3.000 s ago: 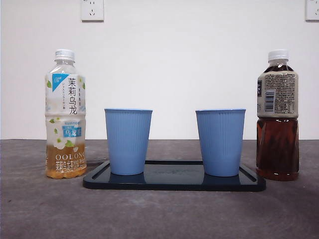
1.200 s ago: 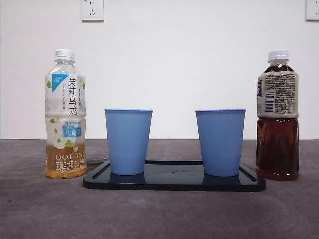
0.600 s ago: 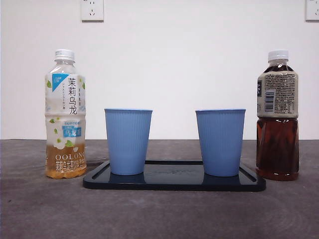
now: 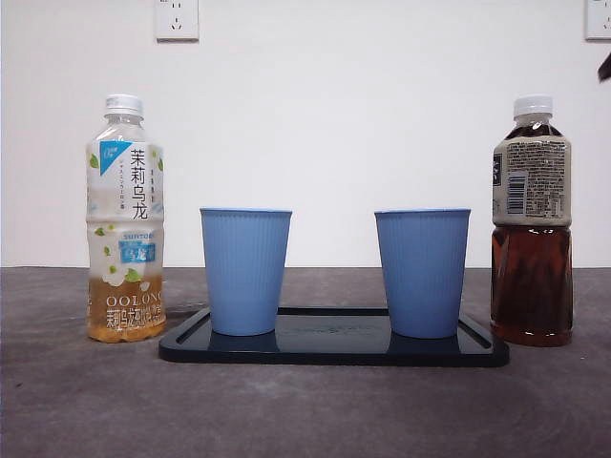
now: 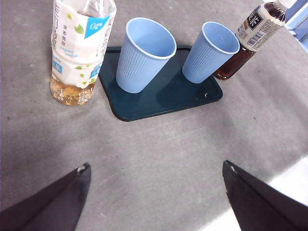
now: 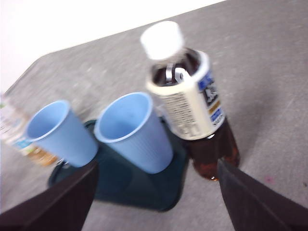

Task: Pour the drink into the cup

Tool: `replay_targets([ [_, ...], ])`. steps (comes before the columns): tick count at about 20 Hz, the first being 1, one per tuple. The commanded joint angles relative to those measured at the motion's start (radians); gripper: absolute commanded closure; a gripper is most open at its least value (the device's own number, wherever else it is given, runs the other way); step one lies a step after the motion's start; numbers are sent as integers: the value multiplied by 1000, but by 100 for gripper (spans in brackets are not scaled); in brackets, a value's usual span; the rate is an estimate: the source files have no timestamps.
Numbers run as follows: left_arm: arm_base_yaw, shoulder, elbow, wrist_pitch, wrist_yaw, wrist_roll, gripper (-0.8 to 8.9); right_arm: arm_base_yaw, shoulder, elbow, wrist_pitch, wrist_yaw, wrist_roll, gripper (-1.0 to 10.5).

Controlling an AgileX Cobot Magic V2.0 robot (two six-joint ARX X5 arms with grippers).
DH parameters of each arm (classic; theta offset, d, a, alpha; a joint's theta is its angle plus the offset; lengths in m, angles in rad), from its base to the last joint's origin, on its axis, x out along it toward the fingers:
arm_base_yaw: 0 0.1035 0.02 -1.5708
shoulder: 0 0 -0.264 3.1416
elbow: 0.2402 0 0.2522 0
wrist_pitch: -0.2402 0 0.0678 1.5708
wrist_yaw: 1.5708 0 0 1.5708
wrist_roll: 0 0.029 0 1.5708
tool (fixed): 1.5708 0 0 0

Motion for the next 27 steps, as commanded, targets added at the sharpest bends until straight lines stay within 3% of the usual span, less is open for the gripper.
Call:
replay_targets([
  [1,-2,2,19,11,5,12,372,13,29,-35,76,10,30,554],
  [9,-2,2,19,19,5,12,372,71,146,-127,235,96,18,553],
  [16,-2,2,19,26,5,12,372,127,312,-147,411,191,-60,553],
  [27,-2,2,19,45,5,12,373,132,656,-147,791,214,-99,541],
])
